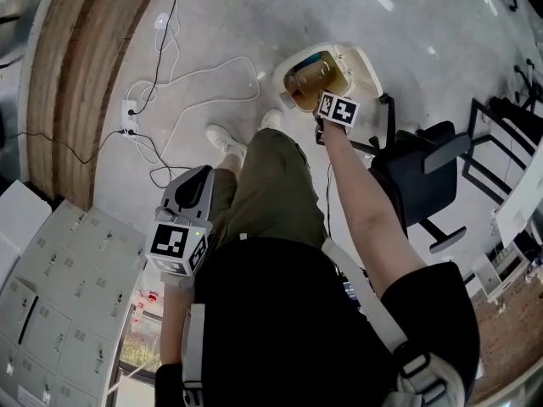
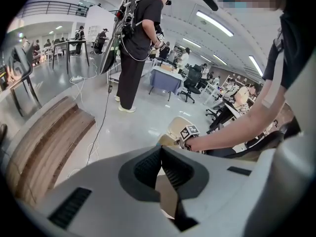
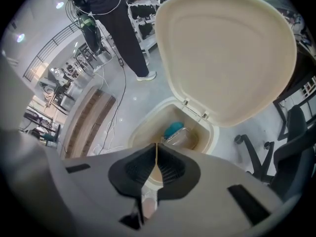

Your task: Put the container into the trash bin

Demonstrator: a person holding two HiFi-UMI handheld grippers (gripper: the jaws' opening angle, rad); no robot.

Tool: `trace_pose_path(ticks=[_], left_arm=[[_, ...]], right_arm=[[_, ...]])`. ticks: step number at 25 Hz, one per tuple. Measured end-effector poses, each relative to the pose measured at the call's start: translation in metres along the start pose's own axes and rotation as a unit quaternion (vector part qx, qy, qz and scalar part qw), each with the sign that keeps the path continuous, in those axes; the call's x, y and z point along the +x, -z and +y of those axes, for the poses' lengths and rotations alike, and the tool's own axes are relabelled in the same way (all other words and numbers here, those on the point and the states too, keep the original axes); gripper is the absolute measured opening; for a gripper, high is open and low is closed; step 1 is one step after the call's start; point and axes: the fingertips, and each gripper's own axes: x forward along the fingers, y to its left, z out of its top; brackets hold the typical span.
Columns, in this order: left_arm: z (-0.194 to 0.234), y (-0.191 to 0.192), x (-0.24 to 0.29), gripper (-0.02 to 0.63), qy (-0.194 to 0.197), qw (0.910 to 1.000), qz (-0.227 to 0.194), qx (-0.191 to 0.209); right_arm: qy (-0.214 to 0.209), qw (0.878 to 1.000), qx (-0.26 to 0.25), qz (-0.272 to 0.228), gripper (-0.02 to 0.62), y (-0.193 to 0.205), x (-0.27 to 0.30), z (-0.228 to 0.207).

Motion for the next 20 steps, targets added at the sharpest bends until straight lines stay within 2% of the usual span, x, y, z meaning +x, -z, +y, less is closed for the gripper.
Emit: trace_pose_path(ticks=[8,20], left_arm=[[-0.001,-0.014,-0.008,0.009,0.004,0.9995,-0.030,0.000],[-0.008,-0.053,-0.013,0.008,0.031,0.9959,-0.083,0.019]], right_arm=[[-0.014,0.999,-0.024,-0.016,0.018,-0.004,-0.037,0.021],[-0.049,0.995,-0.073,-0.045,0.015,-0.014,-0.111,0.073]])
